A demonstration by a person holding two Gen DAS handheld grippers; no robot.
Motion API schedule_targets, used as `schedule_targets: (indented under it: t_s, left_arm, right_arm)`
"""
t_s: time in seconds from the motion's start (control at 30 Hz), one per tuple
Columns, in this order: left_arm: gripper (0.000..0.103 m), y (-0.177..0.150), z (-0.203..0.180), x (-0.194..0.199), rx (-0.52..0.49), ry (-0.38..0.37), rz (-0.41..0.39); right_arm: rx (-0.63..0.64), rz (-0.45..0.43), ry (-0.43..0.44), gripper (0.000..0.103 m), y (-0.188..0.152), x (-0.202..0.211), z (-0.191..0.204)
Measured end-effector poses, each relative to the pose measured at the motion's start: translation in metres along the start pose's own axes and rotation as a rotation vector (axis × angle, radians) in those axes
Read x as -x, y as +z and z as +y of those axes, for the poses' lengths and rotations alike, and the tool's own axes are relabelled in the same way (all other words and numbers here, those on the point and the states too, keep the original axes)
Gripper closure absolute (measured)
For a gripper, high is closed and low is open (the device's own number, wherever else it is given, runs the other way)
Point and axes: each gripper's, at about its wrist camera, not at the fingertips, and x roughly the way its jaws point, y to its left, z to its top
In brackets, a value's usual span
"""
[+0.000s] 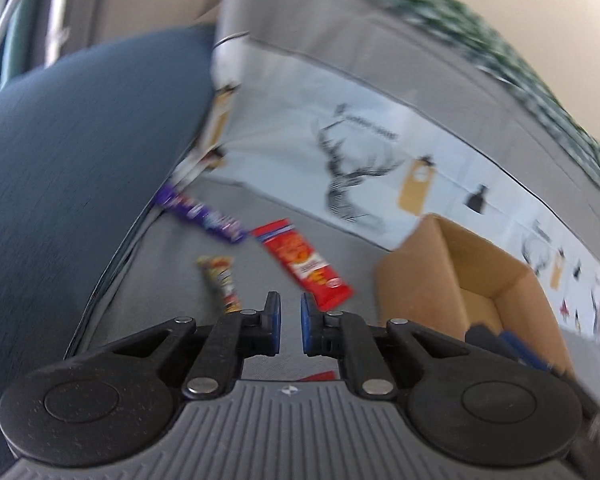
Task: Organize snacks
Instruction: 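Withdraw both grippers from the box toward the snack pile, then grasp the yellow wrapped bar with the left gripper while the right gripper grasps the red square packet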
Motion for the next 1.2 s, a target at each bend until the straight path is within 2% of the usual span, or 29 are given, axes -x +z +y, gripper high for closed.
schedule_targets:
  t_s: [0.03,0.13,0.27,0.33,0.4,0.47,0.57,0.7,0.83,1.03,1.1,1.17,1.2]
  left_arm:
    - [0.092,0.002,0.006,-0.003,0.033,0.004,0.016]
    - [0.092,0.004,0.021,-0.009,0.118,0.020,0.057]
    - [0.092,0.006,0.034,-0.019,0.205,0.032,0.114]
    - [0.092,0.006,0.039,-0.026,0.232,0.036,0.147]
    - [0.092,0.008,0.043,-0.034,0.242,0.044,0.169]
    - [0.092,0.011,0.046,-0.041,0.245,0.050,0.174]
    - [0.090,0.017,0.049,-0.051,0.233,0.064,0.175]
    - [0.068,0.024,0.049,-0.075,0.220,0.073,0.208]
    - [0.063,0.026,0.046,-0.098,0.204,0.073,0.237]
    - [0.063,0.026,0.034,-0.120,0.166,0.096,0.252]
    - [0.063,0.025,0.031,-0.125,0.144,0.111,0.257]
    - [0.064,0.025,0.029,-0.129,0.122,0.131,0.261]
    - [0.068,0.024,0.028,-0.130,0.111,0.141,0.263]
  right_arm:
    - [0.008,0.012,0.018,0.063,-0.003,-0.003,0.004]
    - [0.028,0.048,0.108,0.063,-0.012,-0.011,0.011]
    - [0.103,0.169,0.206,0.063,-0.029,-0.030,0.030]
    - [0.196,0.189,0.200,0.062,-0.044,-0.035,0.043]
    - [0.236,0.223,0.220,0.061,-0.054,-0.042,0.051]
    - [0.263,0.241,0.211,0.053,-0.063,-0.048,0.055]
    - [0.273,0.295,0.190,0.048,-0.072,-0.061,0.055]
    - [0.251,0.357,0.162,0.033,-0.078,-0.074,0.047]
    - [0.224,0.422,0.128,0.031,-0.082,-0.086,0.039]
    - [0.248,0.495,0.136,0.032,-0.090,-0.097,0.039]
    - [0.240,0.498,0.146,0.037,-0.090,-0.097,0.038]
    - [0.230,0.496,0.160,0.053,-0.090,-0.096,0.037]
    - [0.231,0.492,0.166,0.054,-0.090,-0.096,0.037]
